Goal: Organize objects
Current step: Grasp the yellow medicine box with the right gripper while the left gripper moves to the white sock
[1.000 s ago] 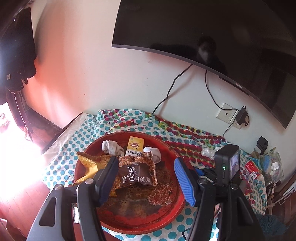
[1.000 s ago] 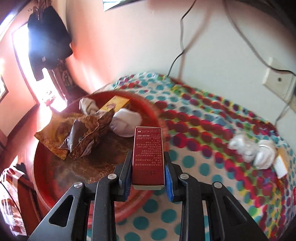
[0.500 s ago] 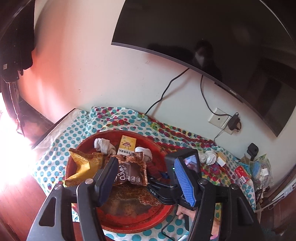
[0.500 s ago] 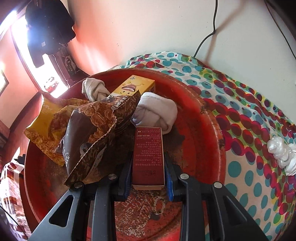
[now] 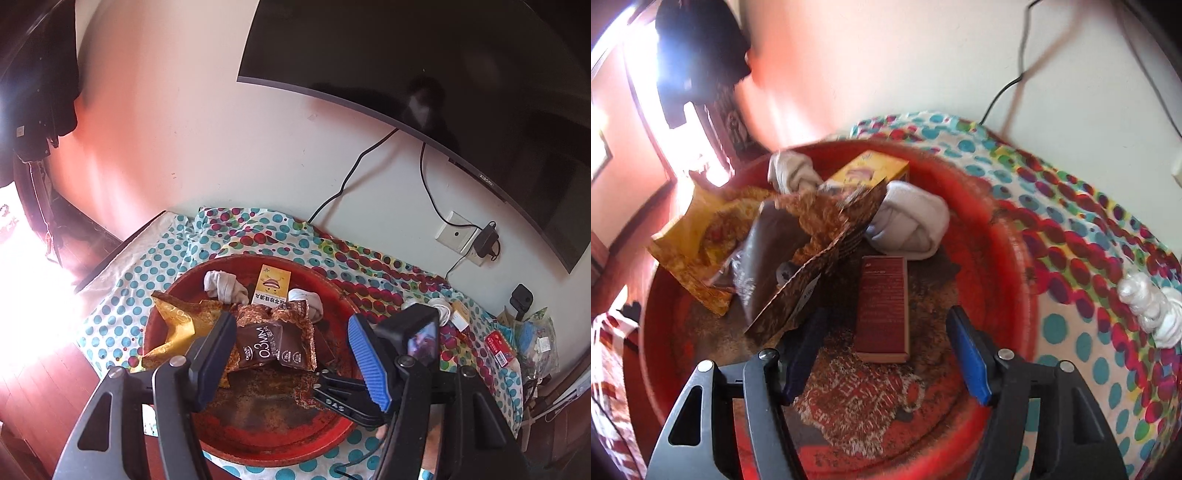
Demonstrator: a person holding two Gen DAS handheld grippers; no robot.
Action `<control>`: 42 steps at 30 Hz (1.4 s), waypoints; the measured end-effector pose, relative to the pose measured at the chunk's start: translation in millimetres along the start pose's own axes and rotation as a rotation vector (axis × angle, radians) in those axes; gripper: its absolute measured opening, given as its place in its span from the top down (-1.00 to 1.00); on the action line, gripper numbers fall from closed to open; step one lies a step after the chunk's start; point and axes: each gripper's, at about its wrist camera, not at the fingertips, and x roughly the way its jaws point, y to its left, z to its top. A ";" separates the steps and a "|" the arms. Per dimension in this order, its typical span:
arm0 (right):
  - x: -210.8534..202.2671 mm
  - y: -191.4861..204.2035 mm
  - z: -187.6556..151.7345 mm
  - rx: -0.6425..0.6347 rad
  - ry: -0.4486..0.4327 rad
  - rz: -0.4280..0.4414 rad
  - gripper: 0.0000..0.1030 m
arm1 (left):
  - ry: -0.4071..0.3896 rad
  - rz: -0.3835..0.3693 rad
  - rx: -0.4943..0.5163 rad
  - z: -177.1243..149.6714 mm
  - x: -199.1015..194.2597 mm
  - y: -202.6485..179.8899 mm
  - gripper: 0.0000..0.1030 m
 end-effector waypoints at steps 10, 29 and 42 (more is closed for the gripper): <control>-75.7 -139.7 -33.6 0.241 -0.135 -0.268 -0.60 | 0.048 0.008 0.041 -6.1 16.6 -14.2 -0.26; -35.5 -338.1 -24.0 0.730 0.038 -0.458 -0.28 | 0.173 0.085 0.072 -23.8 77.7 -16.8 -0.26; -87.2 -294.4 -83.4 0.553 -0.126 -0.345 0.06 | 0.252 -0.065 0.298 -67.6 133.2 -118.0 -0.26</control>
